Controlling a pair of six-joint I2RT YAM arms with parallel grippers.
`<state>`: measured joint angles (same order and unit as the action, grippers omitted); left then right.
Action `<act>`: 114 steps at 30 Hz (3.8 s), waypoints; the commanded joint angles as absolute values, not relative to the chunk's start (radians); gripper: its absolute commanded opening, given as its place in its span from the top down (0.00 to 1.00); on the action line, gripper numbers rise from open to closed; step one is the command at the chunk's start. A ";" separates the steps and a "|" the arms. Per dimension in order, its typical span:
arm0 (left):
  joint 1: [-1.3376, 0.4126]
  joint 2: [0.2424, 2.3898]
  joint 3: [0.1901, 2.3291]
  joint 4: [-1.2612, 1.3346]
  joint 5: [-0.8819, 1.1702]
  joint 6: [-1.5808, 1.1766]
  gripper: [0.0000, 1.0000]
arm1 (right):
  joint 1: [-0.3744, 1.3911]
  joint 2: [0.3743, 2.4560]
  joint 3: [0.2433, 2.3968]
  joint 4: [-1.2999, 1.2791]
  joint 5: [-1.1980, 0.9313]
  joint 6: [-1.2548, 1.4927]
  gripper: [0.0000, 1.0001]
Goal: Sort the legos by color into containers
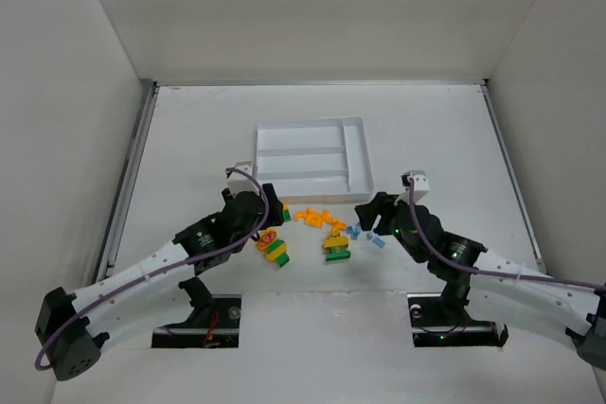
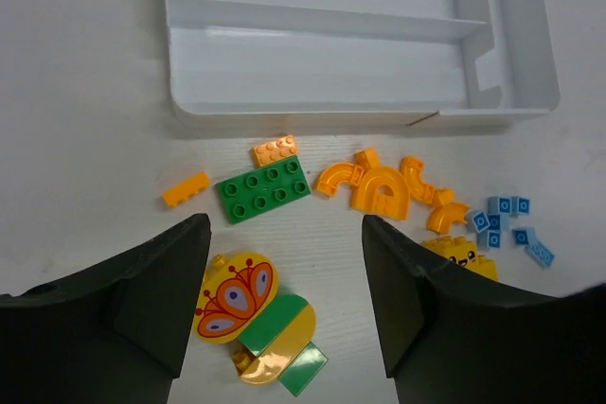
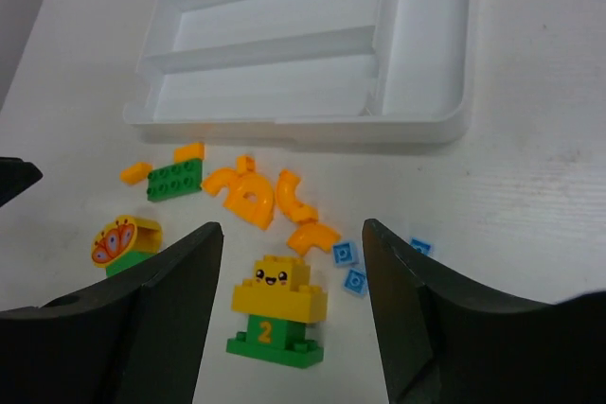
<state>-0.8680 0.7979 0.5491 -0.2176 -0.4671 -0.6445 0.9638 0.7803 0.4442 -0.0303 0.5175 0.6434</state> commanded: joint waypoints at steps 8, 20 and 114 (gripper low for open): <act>-0.943 1.046 0.675 -0.002 -0.408 -0.583 0.41 | 0.914 0.822 0.498 -0.307 0.522 0.758 0.85; -0.956 1.085 0.572 0.241 -0.298 -0.526 0.89 | 0.920 1.017 0.637 -0.502 0.474 0.781 0.72; -0.657 0.910 0.482 0.270 0.330 -1.006 0.31 | 1.085 1.130 0.663 0.123 0.138 0.492 0.44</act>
<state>-0.6590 0.8997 0.4950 0.2214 0.2695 -0.9810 1.0927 1.1133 0.6365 0.0322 0.1986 0.5301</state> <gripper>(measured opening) 0.688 0.712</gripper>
